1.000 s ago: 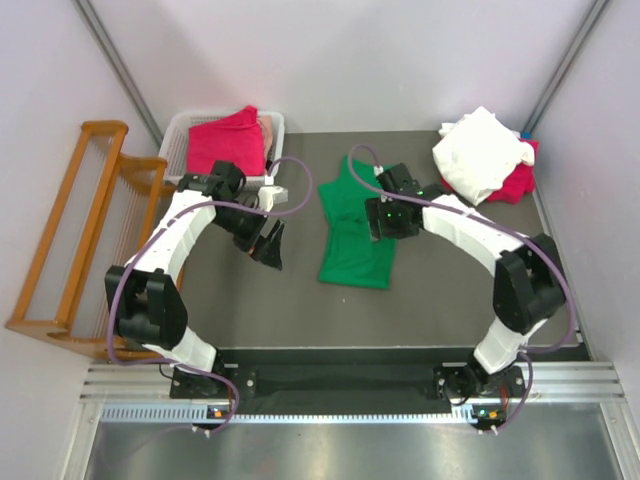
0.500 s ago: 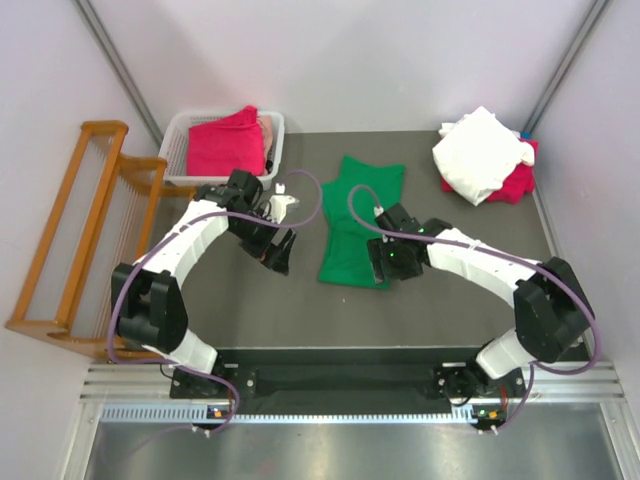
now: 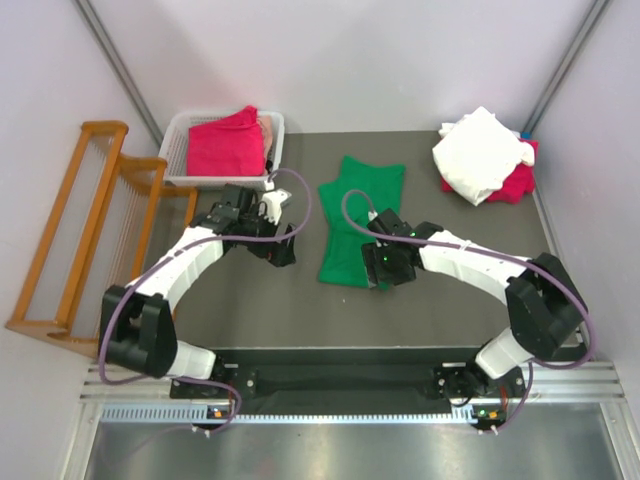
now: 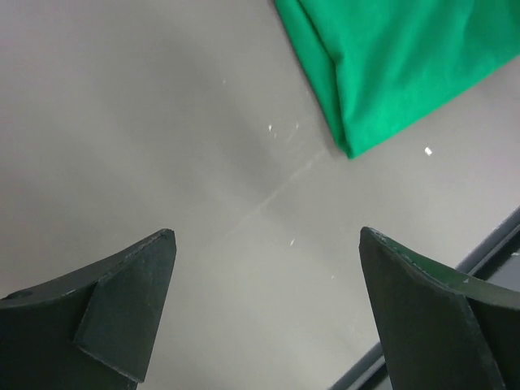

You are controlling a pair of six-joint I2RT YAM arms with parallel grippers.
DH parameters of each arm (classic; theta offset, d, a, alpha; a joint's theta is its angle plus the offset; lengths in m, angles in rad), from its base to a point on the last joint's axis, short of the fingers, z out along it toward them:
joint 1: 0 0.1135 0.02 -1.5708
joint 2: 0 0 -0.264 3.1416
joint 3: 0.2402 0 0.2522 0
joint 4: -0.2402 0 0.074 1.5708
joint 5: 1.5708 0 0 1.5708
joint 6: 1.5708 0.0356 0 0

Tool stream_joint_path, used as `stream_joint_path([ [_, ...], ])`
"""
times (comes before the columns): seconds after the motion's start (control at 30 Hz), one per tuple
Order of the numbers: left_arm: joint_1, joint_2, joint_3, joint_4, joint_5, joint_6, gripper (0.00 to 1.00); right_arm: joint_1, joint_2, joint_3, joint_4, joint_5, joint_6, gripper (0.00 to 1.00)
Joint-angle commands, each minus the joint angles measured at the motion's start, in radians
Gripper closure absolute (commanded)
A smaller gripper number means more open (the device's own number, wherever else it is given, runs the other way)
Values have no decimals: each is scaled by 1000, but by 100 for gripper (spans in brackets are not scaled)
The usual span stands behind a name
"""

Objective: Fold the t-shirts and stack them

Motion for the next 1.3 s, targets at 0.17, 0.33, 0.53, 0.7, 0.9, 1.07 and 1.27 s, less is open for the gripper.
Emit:
stream_joint_path([
  [0.17,-6,-40,264,-99,163,101,1,30,-6,79,2,76,6,36],
  [0.33,-1,197,389,-300,140,85,1,71,-49,158,-32,261,-49,35],
  [0.53,-19,-31,453,-152,-64,180,1,139,-216,146,89,354,-108,1],
  [0.7,39,251,754,-377,-264,10,1,136,-250,162,109,354,-132,0],
  [0.9,208,-93,784,61,42,96,1,141,-293,165,134,348,-132,0],
  [1.07,237,-467,160,647,-172,-146,2,140,-336,166,187,340,-134,0],
  [1.27,223,-258,517,132,-71,-74,1,139,-312,212,148,308,-152,0],
])
